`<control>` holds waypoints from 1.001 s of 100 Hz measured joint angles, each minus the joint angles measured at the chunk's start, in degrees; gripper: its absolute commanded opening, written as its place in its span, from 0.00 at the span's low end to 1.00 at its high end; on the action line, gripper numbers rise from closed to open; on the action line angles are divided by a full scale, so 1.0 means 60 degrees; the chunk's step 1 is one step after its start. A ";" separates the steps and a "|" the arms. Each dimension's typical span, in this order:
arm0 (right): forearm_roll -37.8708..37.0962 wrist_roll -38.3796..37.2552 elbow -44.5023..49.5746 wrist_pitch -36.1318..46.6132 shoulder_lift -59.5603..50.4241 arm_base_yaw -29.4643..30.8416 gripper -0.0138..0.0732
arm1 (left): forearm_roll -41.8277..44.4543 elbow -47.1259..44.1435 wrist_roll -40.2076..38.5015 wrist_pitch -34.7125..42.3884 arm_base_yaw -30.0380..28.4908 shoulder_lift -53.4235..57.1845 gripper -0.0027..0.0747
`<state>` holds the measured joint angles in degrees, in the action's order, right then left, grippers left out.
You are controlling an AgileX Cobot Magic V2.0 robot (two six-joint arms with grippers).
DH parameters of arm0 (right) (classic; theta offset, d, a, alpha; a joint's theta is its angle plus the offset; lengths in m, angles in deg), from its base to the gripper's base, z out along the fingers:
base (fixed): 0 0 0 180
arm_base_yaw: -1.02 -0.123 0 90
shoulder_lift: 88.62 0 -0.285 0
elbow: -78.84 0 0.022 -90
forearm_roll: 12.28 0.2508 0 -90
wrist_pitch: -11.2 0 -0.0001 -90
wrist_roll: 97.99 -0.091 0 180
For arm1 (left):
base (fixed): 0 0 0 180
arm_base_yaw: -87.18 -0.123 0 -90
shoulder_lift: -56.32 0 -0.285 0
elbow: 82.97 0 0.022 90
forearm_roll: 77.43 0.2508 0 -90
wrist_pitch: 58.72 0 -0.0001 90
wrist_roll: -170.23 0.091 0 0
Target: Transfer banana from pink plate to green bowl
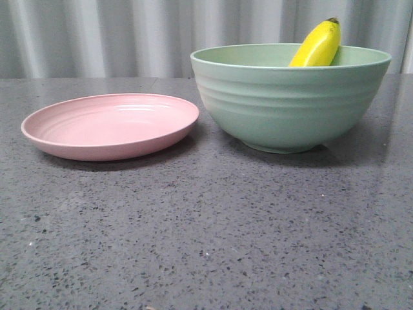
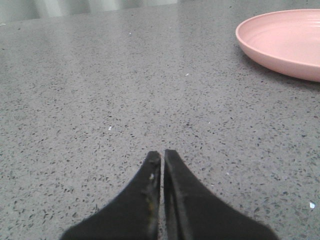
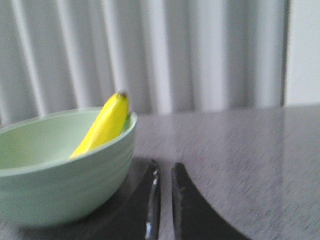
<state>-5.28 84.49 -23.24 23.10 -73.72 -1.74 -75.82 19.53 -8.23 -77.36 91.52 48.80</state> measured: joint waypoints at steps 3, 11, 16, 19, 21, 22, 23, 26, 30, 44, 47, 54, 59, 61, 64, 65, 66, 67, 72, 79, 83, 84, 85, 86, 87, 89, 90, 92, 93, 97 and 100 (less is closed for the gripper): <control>0.0000 0.0000 0.0000 0.0134 -0.0047 0.0181 0.13 | 0.0000 0.0000 0.0000 0.0000 0.0000 0.0000 0.01; 0.0000 0.0000 0.0000 0.0151 -0.0163 0.0710 0.13 | 0.0000 0.0000 0.0000 0.0000 0.0000 0.0000 0.01; 0.0000 0.0000 0.0000 -0.0078 -0.0331 0.0994 0.13 | 0.0000 0.0000 0.0000 0.0000 0.0000 0.0000 0.01; 0.0000 0.0000 0.0000 -0.0307 -0.0508 0.1174 0.13 | 0.0000 0.0000 0.0000 0.0000 0.0000 0.0000 0.01; 0.0000 0.0000 0.0000 -0.0408 -0.0633 0.1275 0.13 | 0.0000 0.0000 0.0000 0.0000 0.0000 0.0000 0.01; 0.0000 0.0000 0.0000 -0.0460 -0.0677 0.1305 0.13 | 0.0000 0.0000 0.0000 0.0000 0.0000 0.0000 0.01; 0.0000 0.0000 0.0000 -0.0574 -0.0724 0.1337 0.13 | 0.0000 0.0000 0.0000 0.0000 0.0000 0.0000 0.01; 0.0000 0.0000 0.0000 -0.0815 -0.0964 0.1453 0.13 | 0.0000 0.0000 0.0000 0.0000 0.0000 0.0000 0.01; 0.0000 0.0000 0.0000 -0.1197 -0.1137 0.1597 0.13 | 0.0000 0.0000 0.0000 0.0000 0.0000 0.0000 0.01; 0.0000 0.0000 0.0000 -0.2437 -0.1287 0.1800 0.13 | 0.0000 0.0000 0.0000 0.0000 0.0000 0.0000 0.01; 0.0000 0.0000 0.0000 -0.2786 -0.1287 0.1801 0.13 | 0.0000 0.0000 0.0000 0.0000 0.0000 0.0000 0.01; 0.0000 0.0000 0.0000 -0.3473 -0.1287 0.1801 0.13 | 0.0000 0.0000 0.0000 0.0000 0.0000 0.0000 0.01; 0.0000 0.0018 0.0000 -0.4037 -0.1287 0.1801 0.13 | 0.0000 0.0000 0.0000 0.0000 0.0000 0.0000 0.01; 0.0000 0.0018 0.0000 -0.4272 -0.1287 0.1801 0.13 | 0.0000 0.0000 0.0000 0.0000 0.0000 0.0000 0.01; 0.0000 0.0018 0.0000 -0.4580 -0.1287 0.1801 0.13 | 0.0000 0.0000 0.0000 0.0000 0.0000 0.0000 0.01; 0.0000 0.0018 0.0000 -0.4730 -0.1287 0.1801 0.13 | 0.0000 0.0000 0.0000 0.0000 0.0000 0.0000 0.01; 0.0000 0.0018 0.0000 -0.4874 -0.1287 0.1801 0.13 | 0.0000 0.0000 0.0000 0.0000 0.0000 0.0000 0.01; 0.0000 0.0018 0.0000 -0.4944 -0.1287 0.1801 0.13 | 0.0000 0.0000 0.0000 0.0000 0.0000 0.0000 0.01; 0.0000 0.0018 0.0000 -0.5093 -0.1287 0.1801 0.13 | 0.0000 0.0000 0.0000 0.0000 0.0000 0.0000 0.01; 0.0000 0.0018 -0.0017 -0.5109 -0.1287 0.1815 0.13 | 0.0000 0.0000 0.0000 0.0000 0.0000 0.0000 0.01; 0.0000 0.0018 -0.0017 -0.5109 -0.1287 0.1815 0.13 | 0.0000 0.0000 0.0000 0.0000 0.0000 0.0000 0.01; 0.0000 0.0018 -0.0017 -0.5109 -0.1287 0.1815 0.13 | 0.0000 0.0000 0.0000 0.0000 0.0000 0.0000 0.01; 0.0000 0.0018 -0.0017 -0.5109 -0.1287 0.1815 0.13 | 0.0000 0.0000 0.0000 0.0000 0.0000 0.0000 0.01; 0.0000 0.0018 -0.0017 -0.5109 -0.1287 0.1815 0.13 | 0.0000 0.0000 0.0000 0.0000 0.0000 0.0000 0.01; 0.0000 0.0018 -0.0017 -0.5109 -0.1287 0.1815 0.13 | 0.0000 0.0000 0.0000 0.0000 0.0000 0.0000 0.01; 0.0000 0.0018 -0.0017 -0.5109 -0.1287 0.1815 0.13 | 0.0000 0.0000 0.0000 0.0000 0.0000 0.0000 0.01; 0.0000 0.0018 -0.0017 -0.5109 -0.1287 0.1815 0.13 | 0.0000 0.0000 0.0000 0.0000 0.0000 0.0000 0.01; 0.0000 0.0018 -0.0017 -0.5109 -0.1287 0.1815 0.13 | 0.0000 0.0000 0.0000 0.0000 0.0000 0.0000 0.01; 0.0000 0.0018 -0.0017 -0.5109 -0.1287 0.1815 0.13 | 0.0000 0.0000 0.0000 0.0000 0.0000 0.0000 0.01; 0.0000 0.0018 -0.0017 -0.5109 -0.1287 0.1815 0.13 | 0.0000 0.0000 0.0000 0.0000 0.0000 0.0000 0.01; 0.0000 0.0018 -0.0017 -0.5109 -0.1287 0.1815 0.13 | 0.0000 0.0000 0.0000 0.0000 0.0000 0.0000 0.01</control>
<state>-5.28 84.60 -23.34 -7.56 -81.44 9.15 -75.82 19.53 -8.23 -77.36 91.52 48.80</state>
